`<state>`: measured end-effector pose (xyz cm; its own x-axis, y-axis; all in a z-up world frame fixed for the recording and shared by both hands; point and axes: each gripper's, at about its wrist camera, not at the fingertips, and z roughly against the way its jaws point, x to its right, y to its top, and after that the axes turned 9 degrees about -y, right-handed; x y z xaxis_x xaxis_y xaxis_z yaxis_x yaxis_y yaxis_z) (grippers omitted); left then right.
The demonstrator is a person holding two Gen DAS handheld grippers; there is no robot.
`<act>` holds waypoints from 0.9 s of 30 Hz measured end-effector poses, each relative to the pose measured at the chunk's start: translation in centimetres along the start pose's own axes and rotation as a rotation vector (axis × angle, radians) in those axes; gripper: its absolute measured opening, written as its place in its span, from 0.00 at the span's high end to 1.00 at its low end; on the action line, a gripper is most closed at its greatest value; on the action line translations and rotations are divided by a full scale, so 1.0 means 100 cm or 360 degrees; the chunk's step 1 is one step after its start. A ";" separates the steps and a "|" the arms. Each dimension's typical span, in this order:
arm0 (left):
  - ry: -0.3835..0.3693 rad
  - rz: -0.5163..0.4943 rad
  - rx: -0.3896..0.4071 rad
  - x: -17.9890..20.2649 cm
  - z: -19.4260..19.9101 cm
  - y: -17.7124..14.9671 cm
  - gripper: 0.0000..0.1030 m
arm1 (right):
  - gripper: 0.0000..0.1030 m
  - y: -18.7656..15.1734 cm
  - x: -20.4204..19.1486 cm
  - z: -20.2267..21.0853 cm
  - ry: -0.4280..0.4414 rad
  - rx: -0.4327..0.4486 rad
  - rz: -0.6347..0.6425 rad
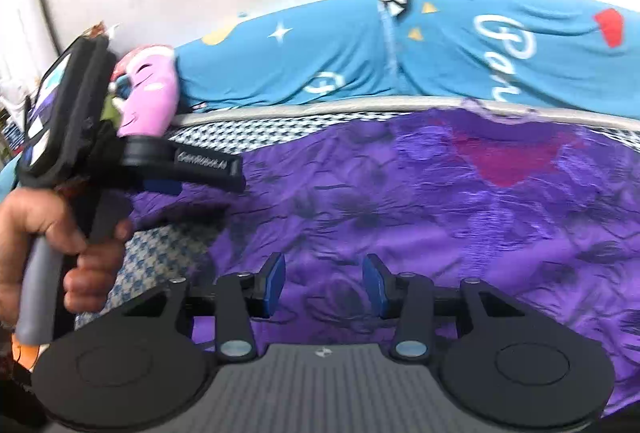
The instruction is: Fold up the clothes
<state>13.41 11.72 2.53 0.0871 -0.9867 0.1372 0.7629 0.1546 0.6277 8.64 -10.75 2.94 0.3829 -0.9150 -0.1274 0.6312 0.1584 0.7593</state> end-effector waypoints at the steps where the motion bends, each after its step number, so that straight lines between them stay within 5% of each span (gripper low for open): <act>1: -0.0019 -0.0011 -0.0006 0.005 0.000 -0.001 0.15 | 0.58 0.000 0.003 0.001 -0.0010 -0.0003 -0.0011; 15: -0.0157 -0.0131 -0.0072 0.047 0.006 -0.018 0.10 | 0.57 0.008 0.042 0.023 -0.0186 0.0027 -0.0099; 27: -0.0219 -0.0265 -0.0064 0.069 0.018 -0.037 0.10 | 0.51 0.026 0.132 0.067 -0.0466 0.0126 -0.0321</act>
<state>10.06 4.47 2.51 -0.1284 -0.9819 0.1390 0.7846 -0.0149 0.6198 10.81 -24.88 7.54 0.0393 -0.9942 -0.1001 0.6158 -0.0549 0.7860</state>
